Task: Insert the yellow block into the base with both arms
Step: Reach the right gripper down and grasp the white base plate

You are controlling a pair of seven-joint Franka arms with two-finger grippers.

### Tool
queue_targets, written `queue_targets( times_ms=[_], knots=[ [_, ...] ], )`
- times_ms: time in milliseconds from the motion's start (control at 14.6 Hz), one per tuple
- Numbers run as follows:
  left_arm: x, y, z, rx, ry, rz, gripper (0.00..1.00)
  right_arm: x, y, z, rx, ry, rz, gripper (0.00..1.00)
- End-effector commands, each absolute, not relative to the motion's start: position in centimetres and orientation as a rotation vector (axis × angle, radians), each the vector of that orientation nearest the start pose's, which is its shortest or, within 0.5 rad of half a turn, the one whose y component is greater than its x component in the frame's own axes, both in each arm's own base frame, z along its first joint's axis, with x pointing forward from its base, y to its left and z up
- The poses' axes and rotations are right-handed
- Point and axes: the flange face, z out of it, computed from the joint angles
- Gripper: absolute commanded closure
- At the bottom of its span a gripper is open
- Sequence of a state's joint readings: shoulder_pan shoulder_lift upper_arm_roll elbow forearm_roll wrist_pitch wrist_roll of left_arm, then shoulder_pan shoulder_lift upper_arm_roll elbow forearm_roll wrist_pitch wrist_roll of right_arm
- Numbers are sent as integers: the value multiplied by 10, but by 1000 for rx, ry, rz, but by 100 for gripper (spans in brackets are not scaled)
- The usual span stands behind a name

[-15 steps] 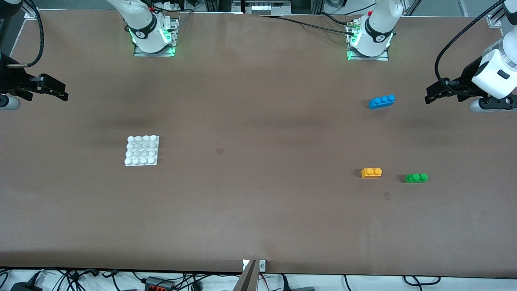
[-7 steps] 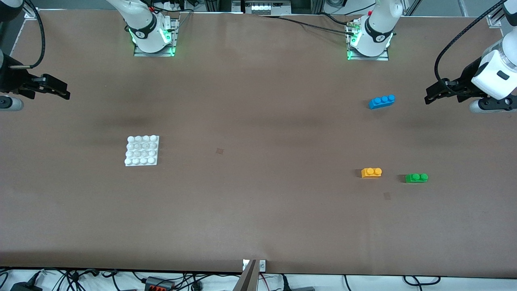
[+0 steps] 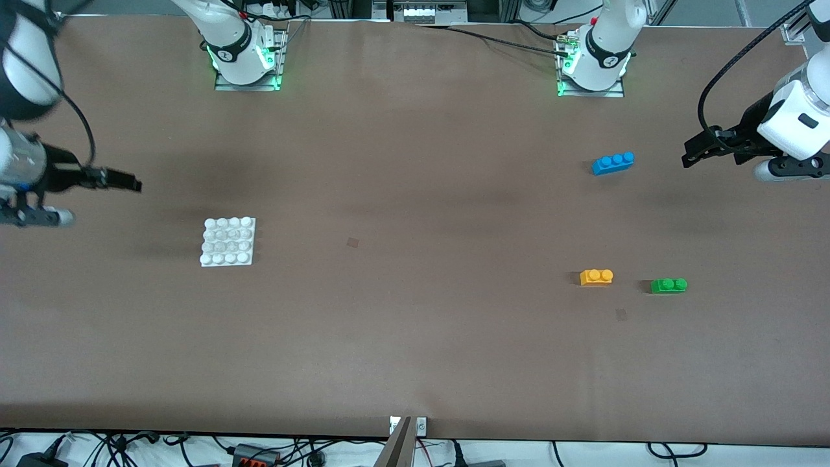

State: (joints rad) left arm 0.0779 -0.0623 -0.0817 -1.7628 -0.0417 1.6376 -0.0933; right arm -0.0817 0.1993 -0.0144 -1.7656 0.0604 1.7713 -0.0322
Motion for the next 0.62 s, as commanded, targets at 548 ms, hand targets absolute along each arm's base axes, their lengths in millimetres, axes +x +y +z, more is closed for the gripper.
queue_targets(
  times_ms=[548],
  knots=[
    [539,-8,578,-3184,-137,116,0,586,-21,225,-3094,84,76,0]
  ],
)
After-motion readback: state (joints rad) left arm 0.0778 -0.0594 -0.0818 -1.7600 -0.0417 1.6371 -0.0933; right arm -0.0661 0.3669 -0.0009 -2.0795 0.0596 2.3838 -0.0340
